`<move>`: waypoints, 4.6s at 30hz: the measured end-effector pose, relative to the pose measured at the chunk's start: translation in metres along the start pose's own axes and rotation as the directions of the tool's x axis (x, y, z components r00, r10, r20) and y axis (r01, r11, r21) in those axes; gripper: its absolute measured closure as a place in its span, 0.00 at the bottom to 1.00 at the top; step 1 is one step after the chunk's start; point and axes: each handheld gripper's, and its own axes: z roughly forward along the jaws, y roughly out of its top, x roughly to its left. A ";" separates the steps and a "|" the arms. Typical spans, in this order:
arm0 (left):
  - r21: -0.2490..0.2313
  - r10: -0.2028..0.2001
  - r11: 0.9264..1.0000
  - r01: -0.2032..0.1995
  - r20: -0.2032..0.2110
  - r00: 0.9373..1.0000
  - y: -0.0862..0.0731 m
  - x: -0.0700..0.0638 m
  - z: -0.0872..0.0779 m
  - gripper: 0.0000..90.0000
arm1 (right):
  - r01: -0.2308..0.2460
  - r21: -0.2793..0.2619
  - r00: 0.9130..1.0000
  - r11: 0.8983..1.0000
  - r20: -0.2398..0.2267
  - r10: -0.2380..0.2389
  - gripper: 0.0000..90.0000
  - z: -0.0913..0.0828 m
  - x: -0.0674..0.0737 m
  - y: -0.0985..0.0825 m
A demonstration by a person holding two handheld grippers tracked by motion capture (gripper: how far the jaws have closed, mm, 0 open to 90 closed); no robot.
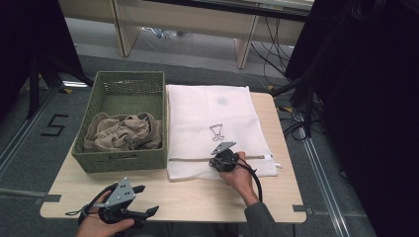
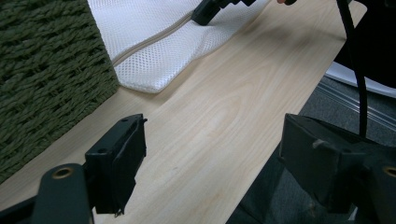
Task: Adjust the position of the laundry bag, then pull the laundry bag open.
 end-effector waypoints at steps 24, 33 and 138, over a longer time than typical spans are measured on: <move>0.004 0.006 1.000 -0.006 0.000 1.000 -0.001 0.000 -0.001 0.25 | -0.015 0.067 0.988 0.998 -0.154 0.025 1.00 -0.025 0.035 -0.021; 0.002 0.003 1.000 -0.003 -0.003 1.000 -0.001 0.001 0.000 0.25 | 0.061 0.070 0.979 0.996 -0.198 -0.046 1.00 -0.035 0.048 -0.031; 0.012 0.009 1.000 -0.009 -0.006 1.000 -0.001 0.001 0.002 0.25 | -0.430 0.018 0.894 0.903 0.150 0.423 0.69 -0.121 -0.038 -0.174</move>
